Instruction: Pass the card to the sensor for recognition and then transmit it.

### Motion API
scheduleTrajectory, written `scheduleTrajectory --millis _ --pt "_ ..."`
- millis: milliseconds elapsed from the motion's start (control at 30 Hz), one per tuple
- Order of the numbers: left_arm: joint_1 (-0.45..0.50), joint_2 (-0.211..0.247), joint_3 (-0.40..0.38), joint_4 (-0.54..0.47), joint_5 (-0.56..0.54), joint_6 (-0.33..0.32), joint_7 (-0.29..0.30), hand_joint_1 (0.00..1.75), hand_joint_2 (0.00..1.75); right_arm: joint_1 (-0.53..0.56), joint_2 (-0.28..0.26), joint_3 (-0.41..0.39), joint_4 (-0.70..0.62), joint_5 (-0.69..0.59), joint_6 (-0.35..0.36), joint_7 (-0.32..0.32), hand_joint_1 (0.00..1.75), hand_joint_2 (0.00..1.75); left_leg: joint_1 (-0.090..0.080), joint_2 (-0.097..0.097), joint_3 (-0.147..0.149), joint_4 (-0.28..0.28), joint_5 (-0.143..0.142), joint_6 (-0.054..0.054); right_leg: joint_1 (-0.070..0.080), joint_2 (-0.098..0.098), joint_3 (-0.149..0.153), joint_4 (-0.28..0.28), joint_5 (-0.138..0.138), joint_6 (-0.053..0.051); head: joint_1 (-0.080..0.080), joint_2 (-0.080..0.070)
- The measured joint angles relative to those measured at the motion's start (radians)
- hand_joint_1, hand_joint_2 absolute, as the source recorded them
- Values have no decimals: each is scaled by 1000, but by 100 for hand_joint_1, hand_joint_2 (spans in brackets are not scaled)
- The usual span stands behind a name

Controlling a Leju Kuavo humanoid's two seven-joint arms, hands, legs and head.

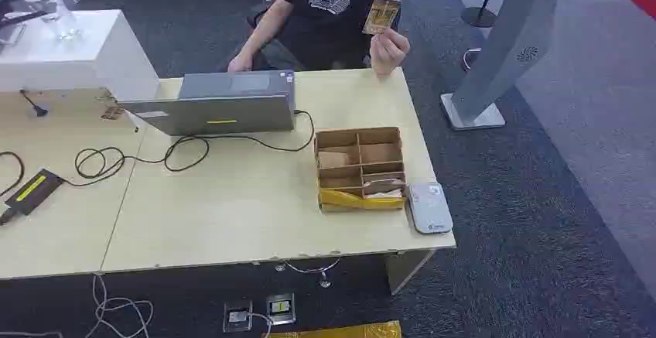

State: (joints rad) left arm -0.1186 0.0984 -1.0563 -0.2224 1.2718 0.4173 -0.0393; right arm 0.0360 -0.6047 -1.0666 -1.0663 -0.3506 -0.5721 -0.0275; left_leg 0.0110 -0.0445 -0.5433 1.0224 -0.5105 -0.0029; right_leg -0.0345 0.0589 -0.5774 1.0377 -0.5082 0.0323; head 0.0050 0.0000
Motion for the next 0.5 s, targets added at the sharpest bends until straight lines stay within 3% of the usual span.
scheduleTrajectory --millis 100,233,267,333,400,500 --pt "0 0 0 0 -5 -1 -2 0 0 43 -52 27 -59 4 79 -14 0 0 0 -1 -1 0 0 0 1 0 0 0 0 0 0 0" --pt "0 -2 0 0 -5 -1 -7 0 0 122 -87 94 -243 103 69 84 0 0 1 -2 -2 0 0 0 1 0 -1 1 -1 0 -1 0" --pt "0 -3 0 0 -5 -1 -9 0 0 124 -90 108 -276 118 65 95 0 175 1 -1 -2 0 0 0 1 0 0 1 -1 0 0 0" --pt "-3 -5 0 0 -3 -2 -12 0 0 146 -105 152 -346 158 39 141 0 175 1 -5 -3 0 1 0 1 -4 3 1 -1 0 0 0" --pt "-3 -6 0 0 4 -6 -13 0 0 162 -143 259 -461 221 -19 211 0 175 0 -5 -3 0 2 0 0 -5 1 1 -1 0 -2 0" --pt "-5 -6 0 0 7 -8 -14 0 0 161 -199 399 -601 264 -39 254 0 175 1 -6 -2 0 3 1 1 -6 2 1 0 0 0 0"
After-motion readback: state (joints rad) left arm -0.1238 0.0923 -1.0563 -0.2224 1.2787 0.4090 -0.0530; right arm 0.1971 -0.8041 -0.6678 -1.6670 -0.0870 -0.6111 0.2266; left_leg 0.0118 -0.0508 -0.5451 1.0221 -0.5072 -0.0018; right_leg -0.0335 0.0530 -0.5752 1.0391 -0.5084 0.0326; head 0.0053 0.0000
